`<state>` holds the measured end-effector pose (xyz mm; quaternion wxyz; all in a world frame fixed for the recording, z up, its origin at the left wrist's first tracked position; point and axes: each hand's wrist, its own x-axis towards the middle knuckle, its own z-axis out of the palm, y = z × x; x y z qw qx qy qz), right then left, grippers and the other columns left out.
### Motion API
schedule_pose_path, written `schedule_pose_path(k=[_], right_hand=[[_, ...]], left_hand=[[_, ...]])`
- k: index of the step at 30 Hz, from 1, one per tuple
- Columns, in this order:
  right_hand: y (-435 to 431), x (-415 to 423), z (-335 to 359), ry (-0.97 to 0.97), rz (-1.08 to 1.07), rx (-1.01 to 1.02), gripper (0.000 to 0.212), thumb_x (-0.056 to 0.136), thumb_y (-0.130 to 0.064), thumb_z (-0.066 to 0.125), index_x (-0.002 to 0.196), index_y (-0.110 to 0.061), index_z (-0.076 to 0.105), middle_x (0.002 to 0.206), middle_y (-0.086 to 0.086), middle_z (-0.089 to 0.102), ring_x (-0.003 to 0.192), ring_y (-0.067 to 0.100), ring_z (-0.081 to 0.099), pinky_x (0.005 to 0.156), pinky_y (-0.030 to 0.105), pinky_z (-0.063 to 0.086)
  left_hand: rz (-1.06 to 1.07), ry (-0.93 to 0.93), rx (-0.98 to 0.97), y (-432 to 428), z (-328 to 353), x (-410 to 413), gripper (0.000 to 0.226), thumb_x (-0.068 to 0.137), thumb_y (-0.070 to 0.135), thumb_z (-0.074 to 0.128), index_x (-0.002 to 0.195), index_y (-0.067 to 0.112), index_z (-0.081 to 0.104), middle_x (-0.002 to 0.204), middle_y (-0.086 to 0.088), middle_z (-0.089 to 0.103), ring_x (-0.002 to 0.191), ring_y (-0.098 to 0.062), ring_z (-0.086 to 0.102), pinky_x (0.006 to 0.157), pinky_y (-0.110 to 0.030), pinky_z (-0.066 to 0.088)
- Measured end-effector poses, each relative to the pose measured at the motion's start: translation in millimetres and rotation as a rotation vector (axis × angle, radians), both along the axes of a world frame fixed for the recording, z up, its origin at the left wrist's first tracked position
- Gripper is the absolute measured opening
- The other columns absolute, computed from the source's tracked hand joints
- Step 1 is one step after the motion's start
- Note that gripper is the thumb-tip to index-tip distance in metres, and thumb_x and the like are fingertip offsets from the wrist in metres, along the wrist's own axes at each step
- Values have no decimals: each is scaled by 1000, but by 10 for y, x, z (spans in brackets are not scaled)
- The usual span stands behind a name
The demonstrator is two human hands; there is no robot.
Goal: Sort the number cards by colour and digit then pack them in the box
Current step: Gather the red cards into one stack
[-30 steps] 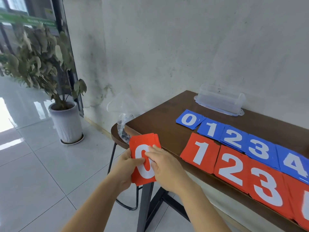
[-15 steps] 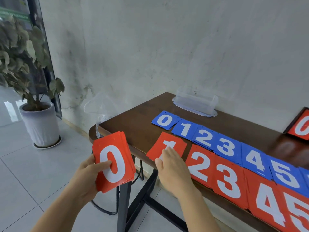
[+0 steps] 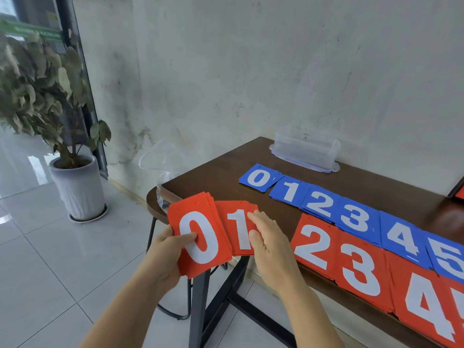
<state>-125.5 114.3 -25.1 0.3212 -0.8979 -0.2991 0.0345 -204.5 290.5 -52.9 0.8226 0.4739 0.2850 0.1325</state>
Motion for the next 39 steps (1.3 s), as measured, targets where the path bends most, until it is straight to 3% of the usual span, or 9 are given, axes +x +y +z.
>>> schedule_pose_path(k=[5, 8, 11, 16, 25, 29, 32, 35, 39], right_hand=[[-9, 117, 131, 109, -106, -137, 53, 105, -33, 27, 154, -23, 11, 160, -3, 17, 148, 16, 13, 121, 40, 17], [62, 85, 119, 162, -67, -129, 53, 104, -33, 27, 154, -22, 11, 159, -2, 20, 146, 17, 19, 119, 42, 22], [113, 43, 130, 179, -39, -79, 52, 104, -29, 29, 153, -21, 13, 157, -2, 25, 145, 16, 22, 121, 40, 17], [165, -54, 89, 125, 19, -149, 54, 104, -30, 28, 154, -23, 10, 161, -5, 15, 148, 15, 9, 119, 31, 8], [40, -140, 122, 106, 39, -151, 50, 105, -33, 24, 154, -27, 16, 161, -8, 12, 147, 9, 4, 118, 28, 6], [-328, -58, 173, -45, -214, -184, 57, 103, -47, 23, 154, -24, 15, 162, -6, 9, 148, 10, 3, 119, 31, 8], [-560, 22, 158, -15, -345, -314, 66, 101, -53, 21, 155, -18, 10, 162, 1, 6, 149, 16, 3, 119, 34, 8], [-566, -25, 58, 30, -317, -366, 70, 99, -56, 20, 153, -12, 16, 161, 7, 12, 148, 21, 10, 120, 38, 14], [-493, -142, -48, -22, -225, -424, 69, 100, -55, 14, 155, -13, 9, 163, 3, 2, 149, 17, -2, 121, 34, 3]], left_hand=[[0, 21, -12, -138, 39, 261, 43, 94, 3, 57, 134, 14, 49, 117, -10, 64, 99, -34, 62, 76, -49, 55], [-5, 64, 1, -216, 31, 347, 40, 95, 5, 55, 133, 15, 46, 118, -9, 62, 94, -32, 62, 59, -40, 57], [-18, 77, -9, -280, 18, 376, 44, 96, 6, 54, 138, 12, 44, 117, -9, 62, 94, -30, 62, 69, -42, 55], [-33, 66, -30, -359, 56, 333, 35, 98, 8, 51, 130, 17, 42, 97, -1, 60, 83, -25, 59, 58, -34, 51], [-49, 11, -40, -364, 57, 278, 31, 96, 5, 53, 121, 20, 47, 98, -2, 63, 85, -26, 61, 58, -36, 52], [-53, -40, -67, -307, 85, 300, 31, 96, 3, 52, 122, 20, 49, 105, -4, 65, 92, -30, 62, 62, -41, 54], [-52, -62, -69, -306, 84, 319, 34, 95, 2, 53, 124, 20, 51, 115, -7, 65, 100, -32, 62, 72, -45, 55], [-75, -72, -71, -339, 74, 316, 32, 95, 1, 52, 121, 20, 53, 113, -7, 66, 98, -30, 63, 69, -43, 54], [-79, -45, -54, -344, 75, 312, 30, 96, 2, 52, 120, 21, 51, 116, -7, 64, 102, -33, 61, 78, -46, 53]])
